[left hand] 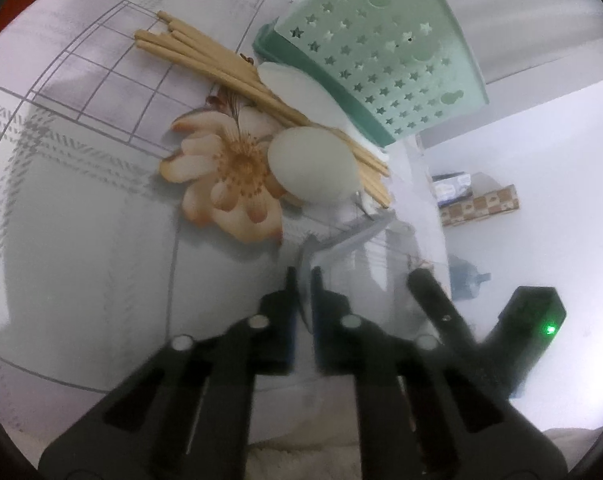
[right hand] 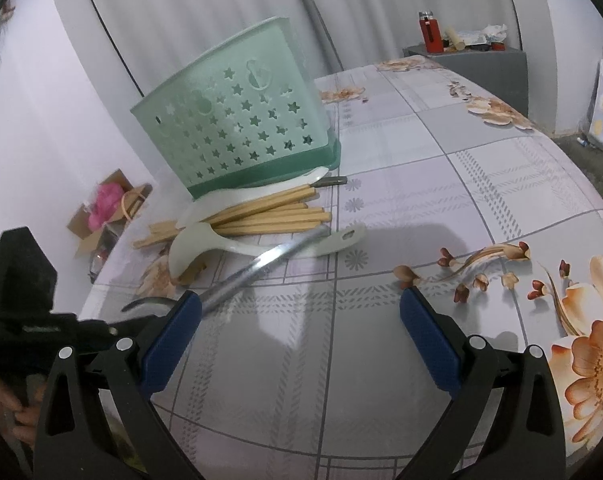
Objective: Organize utensils
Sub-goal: 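Reach the left gripper to the silver ladle handle and close on it, then grasp the white rice paddle handle with the right gripper while the left lifts the ladle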
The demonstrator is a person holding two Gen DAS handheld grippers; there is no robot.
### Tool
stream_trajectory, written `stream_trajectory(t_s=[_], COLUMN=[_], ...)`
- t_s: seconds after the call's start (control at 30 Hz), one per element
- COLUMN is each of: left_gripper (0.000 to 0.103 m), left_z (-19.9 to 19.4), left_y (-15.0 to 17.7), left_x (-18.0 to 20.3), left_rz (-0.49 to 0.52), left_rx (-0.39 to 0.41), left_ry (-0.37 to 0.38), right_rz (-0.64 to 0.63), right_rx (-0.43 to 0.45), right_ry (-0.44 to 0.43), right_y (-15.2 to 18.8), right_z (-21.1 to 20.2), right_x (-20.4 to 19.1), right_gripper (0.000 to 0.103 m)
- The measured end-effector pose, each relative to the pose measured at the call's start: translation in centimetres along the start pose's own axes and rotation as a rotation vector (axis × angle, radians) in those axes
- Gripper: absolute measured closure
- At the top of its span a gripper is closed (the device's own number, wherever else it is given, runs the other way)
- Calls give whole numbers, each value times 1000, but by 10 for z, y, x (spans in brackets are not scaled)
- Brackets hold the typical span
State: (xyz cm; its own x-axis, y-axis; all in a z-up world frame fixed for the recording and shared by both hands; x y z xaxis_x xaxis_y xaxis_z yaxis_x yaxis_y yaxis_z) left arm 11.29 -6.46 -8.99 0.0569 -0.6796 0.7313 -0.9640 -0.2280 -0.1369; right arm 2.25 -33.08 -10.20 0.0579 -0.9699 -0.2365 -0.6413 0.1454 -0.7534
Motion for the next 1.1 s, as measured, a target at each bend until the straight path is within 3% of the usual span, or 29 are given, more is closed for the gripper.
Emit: stream_trajectory(t_s=[0.17,0.33,0.57,0.7,0.8,1.1], left_gripper=[101,100,99,100,102,102], left_z=[-2,-19,-54,-81,-101,-117], left_y=[1,-1,-5,-7,-6,-11], left_x=[4,1,-15,-29,-40,-58], left_rz=[41,115,180,195,198,167], left_rx=[25,71,148,202,230,250], left_ry=[-22,-102,-199,-218,-224,-202], right_rz=[13,-8,-304,-430,-554,-985], right_rx=[-29,-29,40,17,-14,-83], right_ry=[4,25,69,86,102,266], right_y=[-6,-20,-52,-55,-50,-19], right_z=[1,-6,-13,-2,8,48], right_x=[5,10,-31,-53,-72,-122], right_gripper=[6,6,9,23,31,37])
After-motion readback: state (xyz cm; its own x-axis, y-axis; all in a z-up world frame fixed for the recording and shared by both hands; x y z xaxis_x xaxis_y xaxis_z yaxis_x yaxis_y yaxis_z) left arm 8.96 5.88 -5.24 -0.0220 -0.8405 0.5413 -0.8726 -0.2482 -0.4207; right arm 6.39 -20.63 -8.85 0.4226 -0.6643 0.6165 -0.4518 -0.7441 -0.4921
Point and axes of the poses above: each gripper's, at about its wrist camera, not at the fingertips, and z roughly the way its jaws point, x to its right, y to its underside, the point moved 1 cm from there along z, roughly the way its jaws point, and after that the axes turned 12 degrees about -z, right-handed, at the moved point
